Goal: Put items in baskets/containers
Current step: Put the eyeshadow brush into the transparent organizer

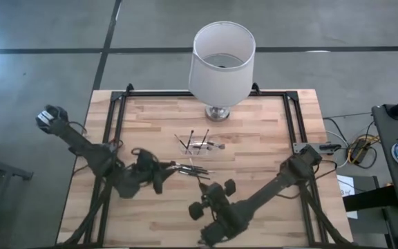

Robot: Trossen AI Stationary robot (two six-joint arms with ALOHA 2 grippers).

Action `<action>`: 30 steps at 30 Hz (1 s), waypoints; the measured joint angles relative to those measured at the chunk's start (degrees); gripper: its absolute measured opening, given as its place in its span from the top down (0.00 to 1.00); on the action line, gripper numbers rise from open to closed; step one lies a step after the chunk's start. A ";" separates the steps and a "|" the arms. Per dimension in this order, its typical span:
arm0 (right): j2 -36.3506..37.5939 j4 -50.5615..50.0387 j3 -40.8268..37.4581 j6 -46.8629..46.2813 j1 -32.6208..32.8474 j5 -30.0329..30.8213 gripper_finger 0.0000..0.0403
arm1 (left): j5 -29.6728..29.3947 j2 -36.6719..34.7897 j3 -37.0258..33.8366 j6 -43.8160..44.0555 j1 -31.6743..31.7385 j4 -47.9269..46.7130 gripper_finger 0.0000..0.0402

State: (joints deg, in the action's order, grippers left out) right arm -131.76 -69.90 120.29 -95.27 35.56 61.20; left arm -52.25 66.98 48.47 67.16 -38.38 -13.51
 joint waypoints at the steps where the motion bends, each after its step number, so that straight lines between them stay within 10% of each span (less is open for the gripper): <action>1: 0.00 0.12 0.00 0.33 -0.57 0.76 0.97 | 0.66 -0.58 0.00 -0.41 1.36 0.06 0.59; 18: 0.86 0.21 0.00 4.16 -6.39 11.09 0.97 | 26.46 -1.66 -0.07 -18.47 23.63 17.71 0.61; 30: 1.73 1.18 0.00 4.43 -6.87 12.34 0.97 | 29.21 -1.37 -0.12 -21.46 24.80 21.98 0.61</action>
State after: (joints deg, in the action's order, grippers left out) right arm -130.04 -68.72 120.29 -90.84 28.69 73.54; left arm -23.05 65.60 48.35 45.70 -13.58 8.48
